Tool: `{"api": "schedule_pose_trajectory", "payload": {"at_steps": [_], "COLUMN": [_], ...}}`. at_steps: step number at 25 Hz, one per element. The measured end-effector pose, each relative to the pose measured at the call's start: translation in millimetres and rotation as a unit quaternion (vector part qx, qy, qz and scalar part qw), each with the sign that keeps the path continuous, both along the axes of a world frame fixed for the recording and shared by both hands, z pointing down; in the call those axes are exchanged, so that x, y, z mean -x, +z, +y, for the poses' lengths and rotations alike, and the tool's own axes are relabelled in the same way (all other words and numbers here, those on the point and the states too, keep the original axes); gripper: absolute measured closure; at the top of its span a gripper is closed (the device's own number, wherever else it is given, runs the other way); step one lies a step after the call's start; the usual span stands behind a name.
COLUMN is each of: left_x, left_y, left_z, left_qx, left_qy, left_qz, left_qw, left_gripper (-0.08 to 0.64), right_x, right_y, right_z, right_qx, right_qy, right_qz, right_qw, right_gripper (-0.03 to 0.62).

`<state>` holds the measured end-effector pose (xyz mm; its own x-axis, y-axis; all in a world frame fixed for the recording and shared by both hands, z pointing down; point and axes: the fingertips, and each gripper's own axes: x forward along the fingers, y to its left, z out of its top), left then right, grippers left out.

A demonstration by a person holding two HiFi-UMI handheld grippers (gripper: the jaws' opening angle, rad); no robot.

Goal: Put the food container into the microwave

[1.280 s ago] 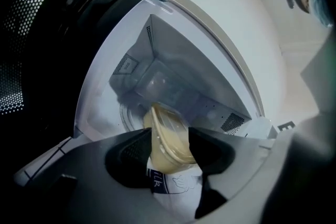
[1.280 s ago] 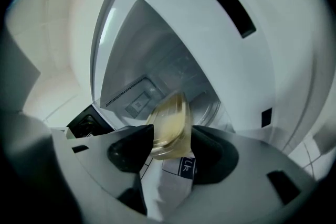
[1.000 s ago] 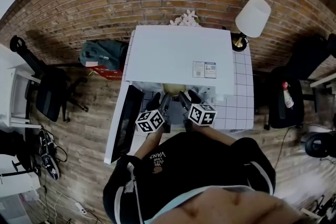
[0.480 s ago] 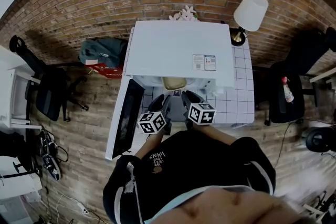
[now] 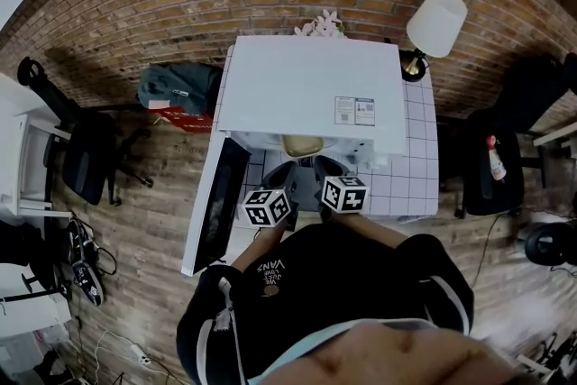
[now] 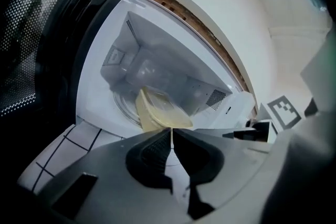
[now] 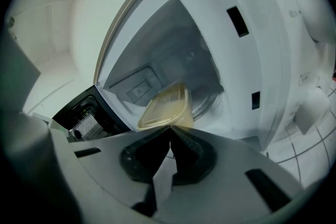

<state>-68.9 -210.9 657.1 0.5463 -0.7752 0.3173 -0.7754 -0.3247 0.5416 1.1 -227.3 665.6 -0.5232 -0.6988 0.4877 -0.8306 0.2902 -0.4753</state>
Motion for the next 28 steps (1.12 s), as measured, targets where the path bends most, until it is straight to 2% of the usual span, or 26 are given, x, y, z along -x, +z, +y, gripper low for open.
{"api": "schedule_pose_trajectory", "payload": {"at_steps": [18,28], "left_x": [6.6,5.1], "left_y": [-5.2,-6.0], "left_z": [-51.2,-55.5], "left_qx": [-0.005,-0.005], "left_qy": [-0.023,-0.024], "left_qz": [-0.012,-0.013], "left_qw": [0.9997,0.9996], "left_gripper": [0.537,0.537], "right_x": [12.2,11.6], "right_y": [-2.6,-4.1], "right_z": [-42.3,-48.3], "right_qx": [-0.004,-0.005], "right_qy": [-0.016,-0.017], "right_qz": [-0.005,-0.011], "right_qw": [1.000,1.000], "right_gripper": [0.586,0.586]}}
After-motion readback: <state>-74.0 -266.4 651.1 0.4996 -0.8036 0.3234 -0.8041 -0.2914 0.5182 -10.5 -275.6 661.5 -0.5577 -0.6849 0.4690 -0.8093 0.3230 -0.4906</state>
